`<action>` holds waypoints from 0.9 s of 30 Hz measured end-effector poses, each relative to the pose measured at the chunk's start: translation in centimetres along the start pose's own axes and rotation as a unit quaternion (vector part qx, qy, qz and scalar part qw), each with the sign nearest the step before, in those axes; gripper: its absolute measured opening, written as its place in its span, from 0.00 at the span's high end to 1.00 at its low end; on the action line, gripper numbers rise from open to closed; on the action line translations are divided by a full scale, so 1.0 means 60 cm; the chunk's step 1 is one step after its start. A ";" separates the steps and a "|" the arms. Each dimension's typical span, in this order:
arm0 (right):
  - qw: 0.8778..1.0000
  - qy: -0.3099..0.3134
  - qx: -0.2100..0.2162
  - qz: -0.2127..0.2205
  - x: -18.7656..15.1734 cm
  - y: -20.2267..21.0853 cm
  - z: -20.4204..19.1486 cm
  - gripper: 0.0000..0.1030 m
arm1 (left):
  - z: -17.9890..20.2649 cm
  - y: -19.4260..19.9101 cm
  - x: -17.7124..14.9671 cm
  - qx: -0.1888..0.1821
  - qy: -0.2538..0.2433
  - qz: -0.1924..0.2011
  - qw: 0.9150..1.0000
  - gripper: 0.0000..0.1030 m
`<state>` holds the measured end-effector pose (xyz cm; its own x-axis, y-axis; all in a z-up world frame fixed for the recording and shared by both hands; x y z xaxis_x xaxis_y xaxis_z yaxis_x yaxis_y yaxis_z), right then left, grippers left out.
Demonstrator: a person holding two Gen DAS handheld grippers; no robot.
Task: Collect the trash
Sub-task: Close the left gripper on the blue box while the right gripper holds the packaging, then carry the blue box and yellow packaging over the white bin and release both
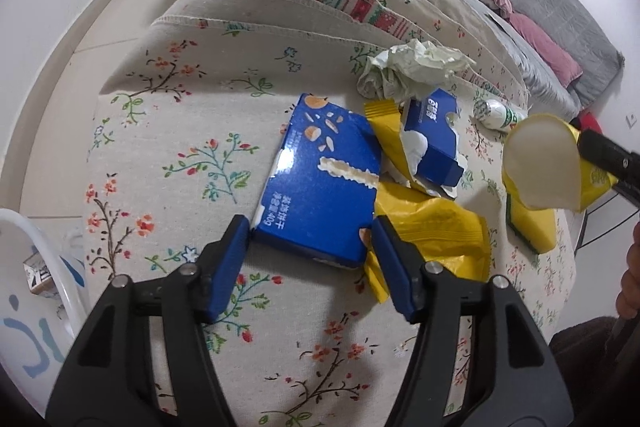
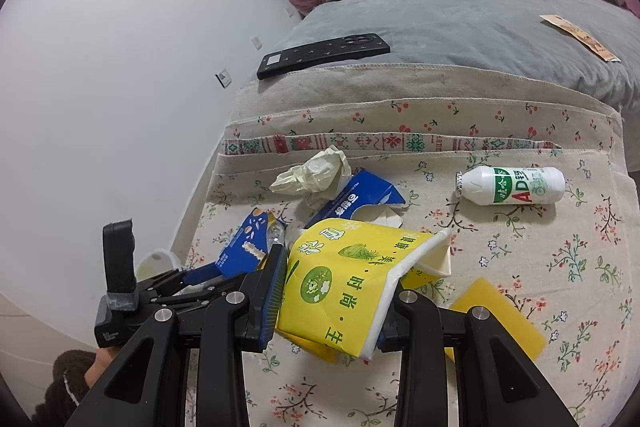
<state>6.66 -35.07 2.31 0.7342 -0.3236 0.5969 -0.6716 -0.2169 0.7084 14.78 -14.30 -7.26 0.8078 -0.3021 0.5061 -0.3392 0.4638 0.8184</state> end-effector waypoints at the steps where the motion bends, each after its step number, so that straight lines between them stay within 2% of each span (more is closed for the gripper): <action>1: 1.000 -0.001 0.001 0.000 0.000 0.000 0.000 0.65 | 0.002 0.000 0.000 0.004 -0.004 0.003 1.000 0.39; 6: 1.000 0.001 0.004 0.001 0.001 -0.001 -0.006 0.65 | -0.008 0.005 0.003 0.022 0.002 0.020 1.000 0.40; 14: 1.000 0.008 0.012 0.003 0.008 -0.001 -0.023 0.65 | -0.032 0.028 0.011 0.031 0.023 0.044 0.998 0.40; 27: 0.999 0.038 0.035 -0.009 0.008 -0.028 -0.096 0.65 | -0.092 0.073 -0.008 0.052 0.062 0.068 0.994 0.40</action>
<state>8.70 -29.55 3.57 0.7492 -0.2499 0.6134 -0.6623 -0.2864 0.6923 15.54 -7.48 -5.42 0.8022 -0.1345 0.5817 -0.4919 0.4034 0.7716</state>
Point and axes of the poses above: each gripper's, at about its wrist camera, not at the fingertips, and y roughly against the way its jaws point, z to its right, x to its top, the point moved 7 cm from there along -y, roughly the way its jaws point, and after that the axes turned 1 degree about y, right-handed, at the moved point
